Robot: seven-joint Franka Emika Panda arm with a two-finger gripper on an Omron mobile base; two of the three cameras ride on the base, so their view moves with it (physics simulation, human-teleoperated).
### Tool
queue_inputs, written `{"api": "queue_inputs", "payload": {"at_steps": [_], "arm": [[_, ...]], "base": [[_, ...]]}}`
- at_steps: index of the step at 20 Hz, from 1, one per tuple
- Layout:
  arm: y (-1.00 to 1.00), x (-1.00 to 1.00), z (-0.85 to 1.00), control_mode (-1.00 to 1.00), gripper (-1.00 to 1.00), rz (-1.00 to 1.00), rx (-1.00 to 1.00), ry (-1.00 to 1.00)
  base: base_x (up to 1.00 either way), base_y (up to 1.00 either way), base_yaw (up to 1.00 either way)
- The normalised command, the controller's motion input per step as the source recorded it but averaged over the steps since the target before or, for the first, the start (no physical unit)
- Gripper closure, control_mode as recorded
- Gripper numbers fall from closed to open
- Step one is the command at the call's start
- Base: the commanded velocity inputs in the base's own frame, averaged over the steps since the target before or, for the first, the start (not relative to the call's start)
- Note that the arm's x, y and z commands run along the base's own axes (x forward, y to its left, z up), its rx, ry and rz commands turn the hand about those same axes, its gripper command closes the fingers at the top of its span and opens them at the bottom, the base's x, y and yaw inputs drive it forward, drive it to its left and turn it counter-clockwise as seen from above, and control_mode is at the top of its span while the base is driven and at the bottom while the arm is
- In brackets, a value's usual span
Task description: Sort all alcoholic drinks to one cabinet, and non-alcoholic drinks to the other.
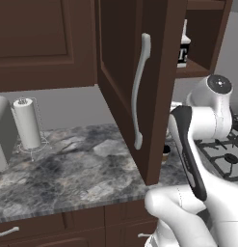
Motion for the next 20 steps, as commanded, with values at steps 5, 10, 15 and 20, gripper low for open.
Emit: {"api": "queue_inputs", "payload": {"at_steps": [5,10,15,20], "arm": [[0.0,-0.19,-0.27,-1.0,-1.0,0.0,0.0,0.09],[0.0,-0.33,-0.2,-1.0,-1.0,0.0,0.0,0.05],[0.0,-0.12,-0.21,-1.0,-1.0,0.01,0.0,0.05],[-0.03,0.0,-0.22,-1.0,-1.0,0.01,0.0,0.03]], "base": [[0.0,0.0,0.0],[0.0,0.0,0.0],[0.0,0.0,0.0],[0.0,0.0,0.0]]}}
